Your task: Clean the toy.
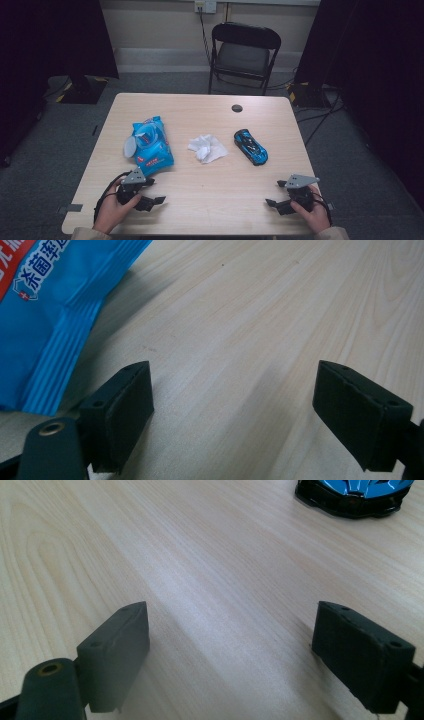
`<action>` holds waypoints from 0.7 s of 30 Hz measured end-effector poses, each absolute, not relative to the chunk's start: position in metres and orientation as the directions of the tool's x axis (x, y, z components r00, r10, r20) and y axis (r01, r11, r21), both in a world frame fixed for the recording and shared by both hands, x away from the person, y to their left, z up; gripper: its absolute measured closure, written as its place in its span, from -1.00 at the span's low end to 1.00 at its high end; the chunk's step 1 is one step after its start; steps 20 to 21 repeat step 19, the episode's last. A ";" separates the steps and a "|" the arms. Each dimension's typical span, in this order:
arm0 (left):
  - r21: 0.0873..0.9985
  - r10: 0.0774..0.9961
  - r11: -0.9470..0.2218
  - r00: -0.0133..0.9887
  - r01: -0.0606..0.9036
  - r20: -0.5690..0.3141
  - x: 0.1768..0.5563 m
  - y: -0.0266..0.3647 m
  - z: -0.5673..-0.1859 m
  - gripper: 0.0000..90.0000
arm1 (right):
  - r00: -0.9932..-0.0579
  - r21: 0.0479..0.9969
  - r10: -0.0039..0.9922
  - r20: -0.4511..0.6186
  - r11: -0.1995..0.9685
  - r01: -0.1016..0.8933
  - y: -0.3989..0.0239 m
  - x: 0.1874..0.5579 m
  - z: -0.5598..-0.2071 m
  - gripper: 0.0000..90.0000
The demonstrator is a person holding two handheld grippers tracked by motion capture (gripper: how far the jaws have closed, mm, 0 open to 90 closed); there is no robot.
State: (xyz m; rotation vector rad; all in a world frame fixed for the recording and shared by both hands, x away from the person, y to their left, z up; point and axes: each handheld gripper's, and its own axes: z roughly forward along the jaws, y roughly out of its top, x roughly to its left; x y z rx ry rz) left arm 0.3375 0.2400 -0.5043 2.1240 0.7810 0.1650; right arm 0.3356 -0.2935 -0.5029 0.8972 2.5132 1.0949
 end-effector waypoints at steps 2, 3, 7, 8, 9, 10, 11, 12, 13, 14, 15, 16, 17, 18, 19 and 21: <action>0.757 0.587 -0.449 0.796 0.474 -0.150 0.337 0.240 -0.504 -0.65 | -0.776 0.731 0.631 0.009 0.525 0.435 -0.294 0.335 -0.503 -0.68; 0.757 0.586 -0.451 0.796 0.473 -0.148 0.337 0.240 -0.504 -0.65 | -0.775 0.733 0.632 0.010 0.523 0.435 -0.294 0.335 -0.504 -0.68; 0.756 0.581 -0.469 0.804 0.457 -0.126 0.336 0.239 -0.504 -0.65 | -0.776 0.732 0.631 0.004 0.527 0.432 -0.294 0.335 -0.503 -0.69; 0.753 0.577 -0.481 0.809 0.450 -0.114 0.336 0.239 -0.504 -0.66 | -0.776 0.731 0.631 0.005 0.526 0.433 -0.294 0.335 -0.503 -0.69; 0.752 0.577 -0.485 0.809 0.447 -0.109 0.335 0.238 -0.504 -0.66 | -0.775 0.731 0.631 0.005 0.527 0.434 -0.294 0.335 -0.504 -0.69; 0.751 0.573 -0.495 0.814 0.436 -0.095 0.335 0.237 -0.504 -0.66 | -0.776 0.731 0.631 0.005 0.527 0.434 -0.294 0.335 -0.504 -0.69; 0.748 0.567 -0.512 0.820 0.423 -0.075 0.334 0.237 -0.504 -0.66 | -0.777 0.730 0.629 0.002 0.530 0.431 -0.294 0.335 -0.504 -0.69; 0.745 0.563 -0.525 0.825 0.411 -0.058 0.333 0.236 -0.504 -0.66 | -0.777 0.730 0.629 0.001 0.531 0.430 -0.294 0.336 -0.504 -0.70; 0.742 0.557 -0.538 0.829 0.401 -0.044 0.332 0.235 -0.505 -0.67 | -0.777 0.730 0.630 0.002 0.530 0.431 -0.294 0.336 -0.504 -0.70; 0.738 0.554 -0.551 0.832 0.390 -0.026 0.332 0.234 -0.505 -0.67 | -0.776 0.730 0.630 0.001 0.530 0.431 -0.294 0.336 -0.504 -0.70; 0.738 0.551 -0.556 0.834 0.384 -0.019 0.331 0.233 -0.505 -0.67 | -0.776 0.730 0.631 0.002 0.530 0.432 -0.294 0.336 -0.504 -0.70; 0.737 0.551 -0.556 0.835 0.383 -0.019 0.331 0.233 -0.505 -0.69 | -0.775 0.728 0.632 0.002 0.530 0.434 -0.294 0.336 -0.504 -0.71; 0.737 0.550 -0.556 0.835 0.383 -0.018 0.331 0.233 -0.505 -0.69 | -0.775 0.728 0.632 0.003 0.530 0.434 -0.294 0.336 -0.504 -0.71; 0.737 0.550 -0.557 0.835 0.383 -0.019 0.331 0.233 -0.505 -0.69 | -0.775 0.728 0.632 0.003 0.530 0.435 -0.293 0.336 -0.504 -0.71; 0.737 0.549 -0.558 0.835 0.382 -0.017 0.331 0.233 -0.505 -0.69 | -0.775 0.728 0.632 0.003 0.530 0.435 -0.293 0.336 -0.504 -0.71; 0.737 0.549 -0.558 0.835 0.382 -0.017 0.331 0.233 -0.505 -0.69 | -0.775 0.728 0.632 0.003 0.530 0.435 -0.293 0.336 -0.504 -0.71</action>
